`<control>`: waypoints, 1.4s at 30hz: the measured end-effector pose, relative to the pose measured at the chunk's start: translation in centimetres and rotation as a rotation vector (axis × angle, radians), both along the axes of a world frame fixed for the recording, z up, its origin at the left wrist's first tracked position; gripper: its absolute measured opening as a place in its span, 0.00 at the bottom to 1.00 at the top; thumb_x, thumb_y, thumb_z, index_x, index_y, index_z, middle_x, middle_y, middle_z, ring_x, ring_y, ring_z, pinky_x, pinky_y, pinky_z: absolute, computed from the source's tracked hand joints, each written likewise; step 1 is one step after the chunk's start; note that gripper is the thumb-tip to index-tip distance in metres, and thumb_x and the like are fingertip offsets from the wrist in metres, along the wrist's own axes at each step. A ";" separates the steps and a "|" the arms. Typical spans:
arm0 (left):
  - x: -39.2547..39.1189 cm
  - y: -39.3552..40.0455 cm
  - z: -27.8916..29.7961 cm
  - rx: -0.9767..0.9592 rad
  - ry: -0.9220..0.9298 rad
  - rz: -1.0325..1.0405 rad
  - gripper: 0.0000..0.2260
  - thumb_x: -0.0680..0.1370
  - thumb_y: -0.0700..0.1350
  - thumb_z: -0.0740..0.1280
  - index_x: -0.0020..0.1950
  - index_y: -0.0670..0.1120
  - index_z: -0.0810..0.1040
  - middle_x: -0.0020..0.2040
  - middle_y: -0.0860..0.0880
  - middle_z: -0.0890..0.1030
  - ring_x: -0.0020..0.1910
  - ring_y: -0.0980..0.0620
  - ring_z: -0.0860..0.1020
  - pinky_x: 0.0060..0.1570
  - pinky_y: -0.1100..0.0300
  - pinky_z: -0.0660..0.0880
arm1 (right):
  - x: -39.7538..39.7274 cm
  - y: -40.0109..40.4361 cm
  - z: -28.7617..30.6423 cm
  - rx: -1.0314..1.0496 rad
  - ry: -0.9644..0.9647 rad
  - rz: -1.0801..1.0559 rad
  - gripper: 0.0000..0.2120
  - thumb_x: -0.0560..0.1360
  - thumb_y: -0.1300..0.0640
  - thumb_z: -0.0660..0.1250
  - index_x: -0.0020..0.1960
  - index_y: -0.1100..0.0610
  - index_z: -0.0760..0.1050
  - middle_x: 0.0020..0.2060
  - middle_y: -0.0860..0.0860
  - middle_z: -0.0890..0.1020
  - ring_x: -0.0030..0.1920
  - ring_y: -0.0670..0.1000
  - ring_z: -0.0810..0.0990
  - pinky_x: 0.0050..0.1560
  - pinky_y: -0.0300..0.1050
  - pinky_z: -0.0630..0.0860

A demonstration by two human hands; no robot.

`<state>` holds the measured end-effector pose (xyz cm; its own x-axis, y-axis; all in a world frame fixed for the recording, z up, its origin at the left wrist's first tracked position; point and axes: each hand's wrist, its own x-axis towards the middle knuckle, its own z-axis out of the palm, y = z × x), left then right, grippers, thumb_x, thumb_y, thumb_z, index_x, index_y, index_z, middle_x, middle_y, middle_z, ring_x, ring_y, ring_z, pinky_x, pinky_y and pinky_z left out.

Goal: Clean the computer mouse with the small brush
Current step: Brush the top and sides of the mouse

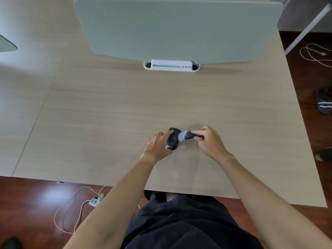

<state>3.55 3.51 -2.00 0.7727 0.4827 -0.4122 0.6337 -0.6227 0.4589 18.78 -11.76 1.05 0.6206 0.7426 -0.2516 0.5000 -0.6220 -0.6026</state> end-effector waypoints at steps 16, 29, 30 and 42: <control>1.5 -0.7 0.6 0.351 0.082 -0.191 0.32 0.66 0.37 0.69 0.69 0.48 0.64 0.59 0.45 0.72 0.58 0.44 0.71 0.51 0.55 0.72 | -0.3 1.2 1.1 0.006 0.032 0.021 0.18 0.70 0.66 0.63 0.49 0.47 0.84 0.42 0.51 0.77 0.43 0.52 0.75 0.44 0.46 0.72; 1.1 0.7 0.2 0.282 0.027 -0.241 0.29 0.72 0.37 0.68 0.71 0.50 0.65 0.68 0.49 0.70 0.65 0.46 0.70 0.59 0.54 0.71 | -0.4 0.2 1.1 -0.030 -0.013 0.013 0.15 0.71 0.63 0.65 0.52 0.50 0.83 0.42 0.51 0.78 0.43 0.53 0.76 0.46 0.50 0.73; 1.1 0.6 0.2 0.296 0.009 -0.245 0.29 0.72 0.36 0.68 0.71 0.49 0.65 0.70 0.48 0.68 0.66 0.46 0.69 0.59 0.54 0.71 | -0.8 0.6 1.3 -0.006 0.007 0.014 0.15 0.71 0.63 0.65 0.52 0.49 0.83 0.42 0.51 0.78 0.43 0.53 0.75 0.46 0.49 0.73; 0.8 1.5 0.0 0.175 0.022 -0.190 0.30 0.71 0.31 0.68 0.70 0.50 0.67 0.67 0.49 0.72 0.66 0.45 0.70 0.61 0.51 0.71 | 0.0 -0.4 1.2 -0.087 -0.078 0.115 0.16 0.70 0.65 0.64 0.50 0.49 0.84 0.42 0.51 0.78 0.40 0.53 0.76 0.45 0.49 0.75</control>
